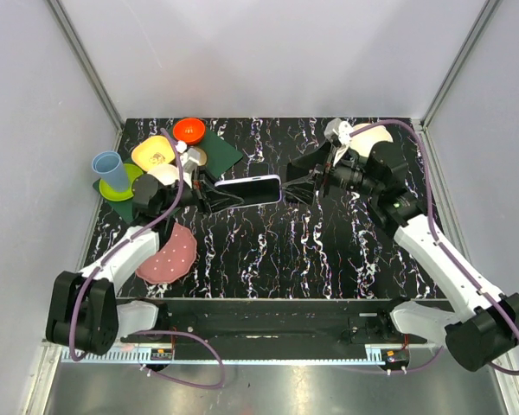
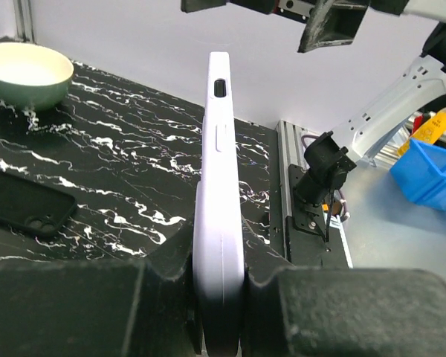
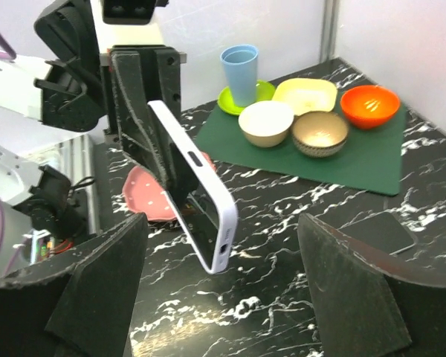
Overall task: Take the phone out of the phone case
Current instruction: Pick up the phone at the center of the board, then remove the phone case from the phone.
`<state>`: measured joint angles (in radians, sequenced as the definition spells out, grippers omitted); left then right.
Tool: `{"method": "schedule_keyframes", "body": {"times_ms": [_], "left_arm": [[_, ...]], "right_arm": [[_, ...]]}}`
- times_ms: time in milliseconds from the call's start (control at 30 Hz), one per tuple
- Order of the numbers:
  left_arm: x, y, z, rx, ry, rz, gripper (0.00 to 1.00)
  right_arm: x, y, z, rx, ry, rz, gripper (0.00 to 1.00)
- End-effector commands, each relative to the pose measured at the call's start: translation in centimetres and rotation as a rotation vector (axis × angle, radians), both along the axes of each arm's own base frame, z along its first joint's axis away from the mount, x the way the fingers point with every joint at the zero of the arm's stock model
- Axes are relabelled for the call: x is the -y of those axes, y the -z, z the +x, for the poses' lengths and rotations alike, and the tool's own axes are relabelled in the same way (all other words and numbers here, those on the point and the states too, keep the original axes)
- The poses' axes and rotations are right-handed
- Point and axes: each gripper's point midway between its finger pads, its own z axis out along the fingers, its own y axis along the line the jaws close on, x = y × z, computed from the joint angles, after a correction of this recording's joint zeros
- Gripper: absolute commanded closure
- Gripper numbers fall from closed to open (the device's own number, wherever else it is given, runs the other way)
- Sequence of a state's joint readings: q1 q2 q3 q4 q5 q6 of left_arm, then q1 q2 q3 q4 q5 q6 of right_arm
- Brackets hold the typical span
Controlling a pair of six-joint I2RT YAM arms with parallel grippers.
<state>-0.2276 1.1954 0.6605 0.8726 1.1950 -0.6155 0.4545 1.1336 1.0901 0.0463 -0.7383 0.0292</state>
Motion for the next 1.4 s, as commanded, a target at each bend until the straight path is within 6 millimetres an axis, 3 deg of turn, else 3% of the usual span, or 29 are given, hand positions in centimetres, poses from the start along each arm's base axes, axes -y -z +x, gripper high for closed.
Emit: {"method": "schedule_keyframes", "body": {"times_ms": [0, 233, 500, 667, 867, 1133, 1367], "left_arm": [[0.0, -1.5, 1.1, 0.075, -0.051, -0.063, 1.00], [0.4, -1.5, 1.7, -0.021, -0.005, -0.089, 1.00], [0.6, -2.7, -0.3, -0.044, 0.171, -0.125, 1.00], [1.0, -1.8, 0.0, -0.029, 0.123, -0.167, 1.00], [0.7, -2.1, -0.3, 0.024, 0.077, -0.163, 1.00], [0.4, -0.9, 1.8, 0.044, -0.083, -0.085, 1.00], [0.5, 0.0, 2.6, 0.005, -0.099, -0.058, 1.00]], "right_arm": [[-0.2, -1.3, -0.8, -0.027, -0.083, 0.138, 0.15], [0.0, -0.5, -0.8, -0.024, -0.105, 0.154, 0.18], [-0.3, 0.8, 0.1, -0.068, -0.113, 0.172, 0.22], [-0.2, 1.1, 0.2, -0.085, -0.114, 0.195, 0.25], [0.1, 1.6, 0.7, -0.090, -0.094, 0.197, 0.27], [0.1, 2.4, 0.9, -0.123, -0.101, 0.209, 0.30], [-0.1, 1.9, -0.7, -0.134, -0.177, 0.236, 0.37]]}}
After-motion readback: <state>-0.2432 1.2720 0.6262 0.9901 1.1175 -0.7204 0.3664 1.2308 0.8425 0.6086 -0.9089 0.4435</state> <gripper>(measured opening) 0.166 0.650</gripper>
